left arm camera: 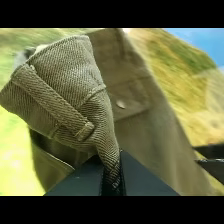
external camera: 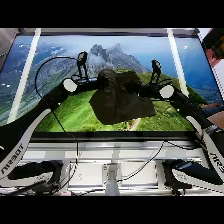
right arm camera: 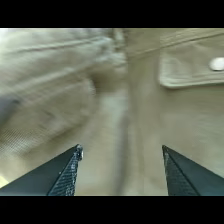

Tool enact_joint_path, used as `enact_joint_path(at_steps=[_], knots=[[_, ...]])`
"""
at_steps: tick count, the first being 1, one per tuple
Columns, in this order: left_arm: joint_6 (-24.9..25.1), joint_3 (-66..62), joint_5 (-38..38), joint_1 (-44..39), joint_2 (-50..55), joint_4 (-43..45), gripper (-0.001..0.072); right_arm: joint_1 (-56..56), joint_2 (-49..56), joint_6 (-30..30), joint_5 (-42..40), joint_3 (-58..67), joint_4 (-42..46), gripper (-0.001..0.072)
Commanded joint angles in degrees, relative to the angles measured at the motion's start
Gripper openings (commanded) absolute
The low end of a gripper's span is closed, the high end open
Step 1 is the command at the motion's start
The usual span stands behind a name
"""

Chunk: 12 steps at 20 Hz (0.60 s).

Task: Fold the clothes and pants, and hang the long-sleeved shirts on hangers.

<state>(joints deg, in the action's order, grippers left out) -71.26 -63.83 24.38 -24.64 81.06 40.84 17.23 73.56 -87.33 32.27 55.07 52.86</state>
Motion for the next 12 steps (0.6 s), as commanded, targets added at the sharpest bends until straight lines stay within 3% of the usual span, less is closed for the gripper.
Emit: enact_joint_path(at_steps=[1,5,12], knots=[[-3.19,0.63,-3.23,4.09,-0.11,1.36,0.0049,-2.93,0.24,-0.07,7.72,0.15,8.00,0.0579],[-7.17,3.91,-10.10,8.04,-1.25,1.33,0.0049,-8.63,-0.66,-0.20,10.62,0.15,9.16,0.0579],[-21.62,24.68,-17.73,9.97,-8.57,0.92,0.0050,-16.68,-0.98,-0.33,15.39,-0.07,11.37,0.0579]])
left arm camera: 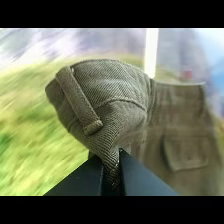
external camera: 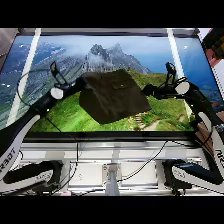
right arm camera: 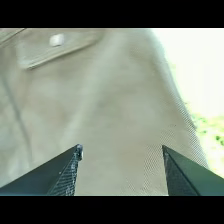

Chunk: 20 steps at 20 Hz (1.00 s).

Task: Fold the clothes and pants, and hang the long-sleeved shirts on hangers.

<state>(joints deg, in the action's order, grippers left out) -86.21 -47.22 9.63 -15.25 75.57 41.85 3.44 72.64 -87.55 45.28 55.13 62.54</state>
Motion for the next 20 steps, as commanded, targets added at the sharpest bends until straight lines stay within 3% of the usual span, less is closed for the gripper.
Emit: enact_joint_path(at_steps=[1,3,6,9,13,17,20], knots=[[-7.52,10.60,-2.93,0.20,-4.61,-0.11,0.0050,-3.76,-0.07,-0.52,2.71,-0.55,1.95,0.0579],[-8.57,14.49,-2.51,-0.52,-8.26,-0.09,0.0051,-5.33,0.02,-0.63,2.84,-1.81,2.10,0.0579],[-8.31,16.94,-0.59,-2.08,-14.08,0.11,0.0051,-9.27,0.04,-5.46,2.19,-4.90,4.07,0.0577],[-8.26,16.98,3.78,-2.60,-17.92,0.13,0.0052,-13.29,0.04,-6.08,2.36,-8.28,0.81,0.0540],[-5.68,16.98,15.04,-2.75,-18.51,0.15,0.0059,-13.75,1.49,0.68,5.40,-11.74,-7.08,0.0539],[-1.95,17.00,22.51,-2.75,-18.53,0.13,0.0059,-13.29,4.35,12.13,12.92,-14.21,-19.63,0.0539],[-2.03,17.00,27.39,-2.75,-18.53,0.02,0.0059,-10.19,4.57,13.86,13.03,-14.60,-21.44,0.0538]])
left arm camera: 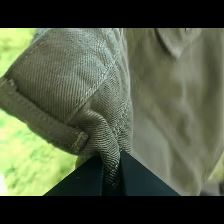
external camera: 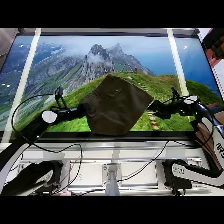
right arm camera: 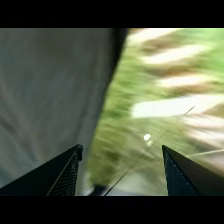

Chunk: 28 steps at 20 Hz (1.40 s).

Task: Fold the clothes and pants, and hang the long-sleeved shirts on hangers.

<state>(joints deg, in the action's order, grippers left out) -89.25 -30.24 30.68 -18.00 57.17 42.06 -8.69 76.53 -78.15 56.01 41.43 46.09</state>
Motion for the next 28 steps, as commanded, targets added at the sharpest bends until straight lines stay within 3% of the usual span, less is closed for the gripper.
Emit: enact_joint_path(at_steps=[1,5,7,11,14,16,17,21,28], knots=[[1.01,0.02,8.00,-0.02,-0.13,-0.20,0.0059,3.17,0.68,4.42,1.11,-0.90,-4.76,0.0538],[1.01,0.02,10.75,-0.76,-0.13,-1.11,0.0057,7.08,1.25,3.74,-4.22,-0.90,-5.40,0.0534],[1.01,0.00,10.64,-1.68,-0.13,-2.36,0.0057,7.80,3.13,2.16,-4.57,-0.90,-5.42,0.0436],[1.01,0.02,10.29,-3.26,-0.11,-2.71,0.0057,8.02,7.78,4.44,-2.73,-0.90,-12.59,0.0436],[1.01,0.02,10.23,-3.74,-0.09,-2.71,0.0057,8.87,9.49,10.56,-1.36,-0.87,-20.35,0.0266],[1.01,0.02,10.25,-3.74,-0.11,-2.71,0.0057,9.99,9.53,13.86,-2.99,-0.57,-23.19,0.0059],[1.03,0.02,10.23,-3.74,-0.11,-2.73,0.0055,10.23,9.53,14.82,-3.93,0.00,-23.82,0.0035],[0.98,0.02,4.76,-3.74,-0.13,-3.69,0.0053,10.12,9.31,15.02,-8.52,7.23,-23.76,0.0035],[0.98,0.00,-8.02,-3.74,-0.13,-13.27,0.0053,10.12,9.33,14.14,-21.00,24.02,-23.02,0.0035]])
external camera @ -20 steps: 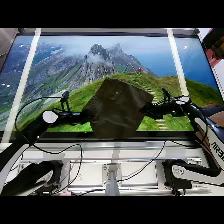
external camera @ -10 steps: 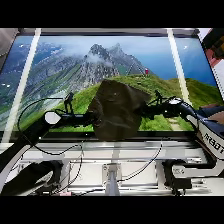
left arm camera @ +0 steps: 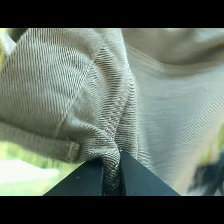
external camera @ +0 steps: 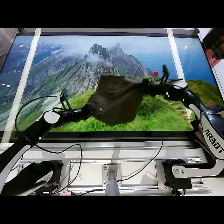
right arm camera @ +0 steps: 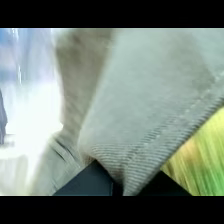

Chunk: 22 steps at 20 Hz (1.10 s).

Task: Fold the clothes and pants, and hang the long-sleeved shirts on hangers.

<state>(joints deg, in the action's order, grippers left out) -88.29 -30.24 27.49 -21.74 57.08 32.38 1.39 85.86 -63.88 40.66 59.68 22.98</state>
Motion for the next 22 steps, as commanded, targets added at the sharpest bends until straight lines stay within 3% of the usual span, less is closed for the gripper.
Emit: enact_joint_path(at_steps=[1,4,6,9,10,12,16,17,19,20,22], knots=[[0.02,0.02,-5.31,-0.02,-0.04,-4.46,0.0053,0.04,0.02,-0.13,-5.84,7.19,0.61,0.0035],[0.04,0.02,-6.14,-1.57,0.09,-4.57,0.0052,0.15,0.17,-0.68,-7.45,8.52,4.63,0.0035],[0.04,0.02,-7.85,-4.61,1.16,-4.55,0.0052,0.17,1.29,-5.16,-7.89,8.52,9.46,0.0035],[-0.04,0.02,-15.23,-10.47,5.46,-4.63,0.0053,0.17,4.07,-9.20,-7.43,8.52,12.59,0.0035],[-0.76,0.02,-17.64,-11.96,7.06,-4.61,0.0053,0.22,4.61,-9.16,-6.97,8.52,12.87,0.0082],[-4.83,0.00,-20.90,-14.16,10.08,-4.63,0.0058,0.22,4.59,-9.16,-6.69,8.55,13.75,0.0554],[-6.49,-0.13,-20.81,-15.02,11.47,-4.61,0.0069,-1.90,4.48,-9.16,-1.31,8.55,13.99,0.0582],[-6.47,-0.26,-20.83,-14.99,11.23,-4.61,0.0134,-2.95,4.46,-9.16,1.33,8.55,13.99,0.0582],[-6.47,-0.42,-20.96,-14.93,10.82,-4.59,0.0478,-5.84,3.76,-8.76,8.11,8.55,15.43,0.0581],[-6.43,-0.42,-20.85,-14.95,10.58,-4.57,0.0593,-7.32,3.04,-8.26,11.54,8.55,16.85,0.0578],[-4.15,-0.42,-20.65,-14.95,9.20,-4.35,0.0591,-10.54,0.70,-4.85,19.98,8.52,20.09,0.0526]])
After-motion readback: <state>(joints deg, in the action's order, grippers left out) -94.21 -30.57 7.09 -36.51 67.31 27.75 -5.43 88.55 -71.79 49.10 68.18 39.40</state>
